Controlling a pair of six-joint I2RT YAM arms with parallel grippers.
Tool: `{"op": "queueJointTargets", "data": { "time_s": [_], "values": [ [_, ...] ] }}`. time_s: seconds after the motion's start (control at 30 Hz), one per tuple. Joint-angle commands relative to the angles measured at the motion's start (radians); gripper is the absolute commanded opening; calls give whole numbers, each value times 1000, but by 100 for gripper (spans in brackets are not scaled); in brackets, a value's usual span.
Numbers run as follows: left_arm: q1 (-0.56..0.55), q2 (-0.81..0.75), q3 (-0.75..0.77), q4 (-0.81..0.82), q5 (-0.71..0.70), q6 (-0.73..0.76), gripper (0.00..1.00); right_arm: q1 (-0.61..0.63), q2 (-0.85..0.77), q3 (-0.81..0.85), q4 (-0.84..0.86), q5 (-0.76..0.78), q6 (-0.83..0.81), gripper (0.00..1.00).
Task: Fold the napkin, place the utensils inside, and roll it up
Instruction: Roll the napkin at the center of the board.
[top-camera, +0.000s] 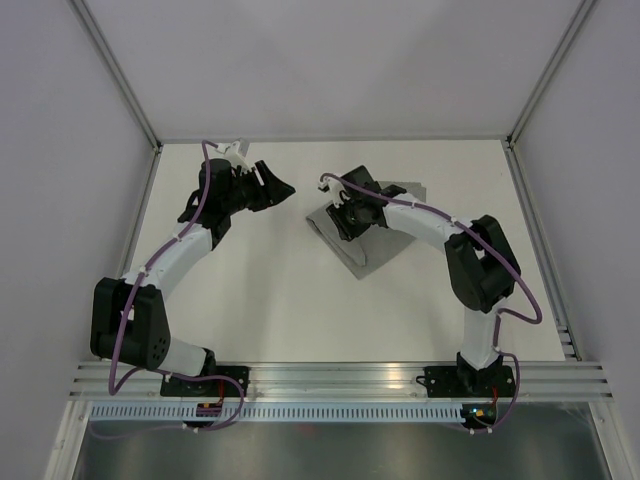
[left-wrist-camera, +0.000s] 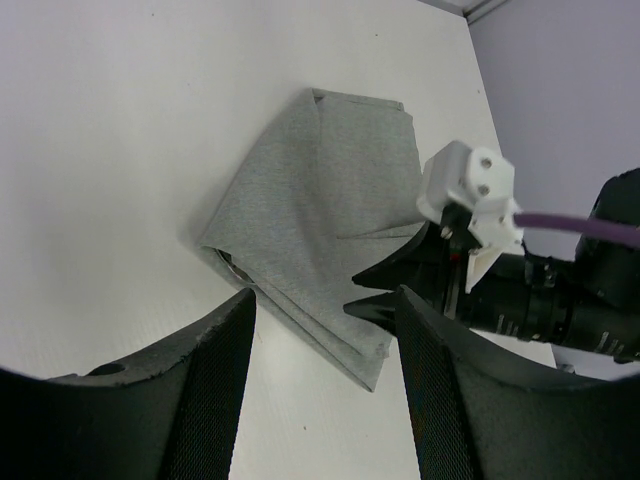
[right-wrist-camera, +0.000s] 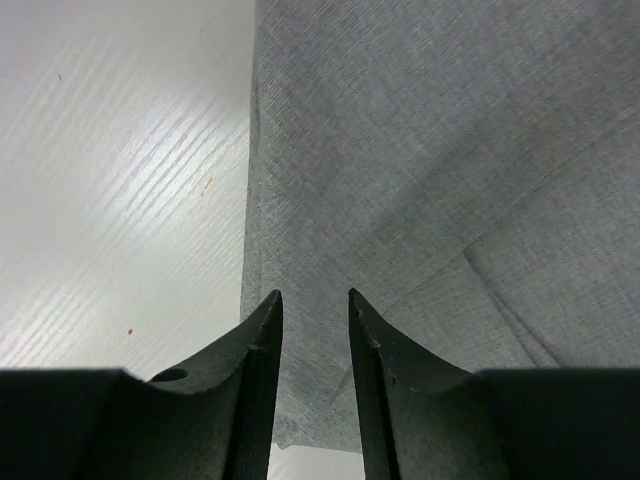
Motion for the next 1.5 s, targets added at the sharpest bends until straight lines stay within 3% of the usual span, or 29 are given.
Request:
{"op": "queueJointTargets", "data": {
  "time_s": [0.0, 0.3, 0.57, 1.47],
  "values": [
    [9, -22, -5, 45, 2, -37, 63, 44, -57, -32, 33, 116, -54, 39],
    [15, -18, -4, 53, 15, -36, 63, 138, -34, -55, 69, 253, -45, 52],
    [25, -11, -4, 66, 33, -40, 63, 199, 13, -58, 81, 359, -36, 52],
    [35, -8, -31, 91, 50, -50, 63, 246, 98, -80, 115, 419, -25, 50]
  ]
}}
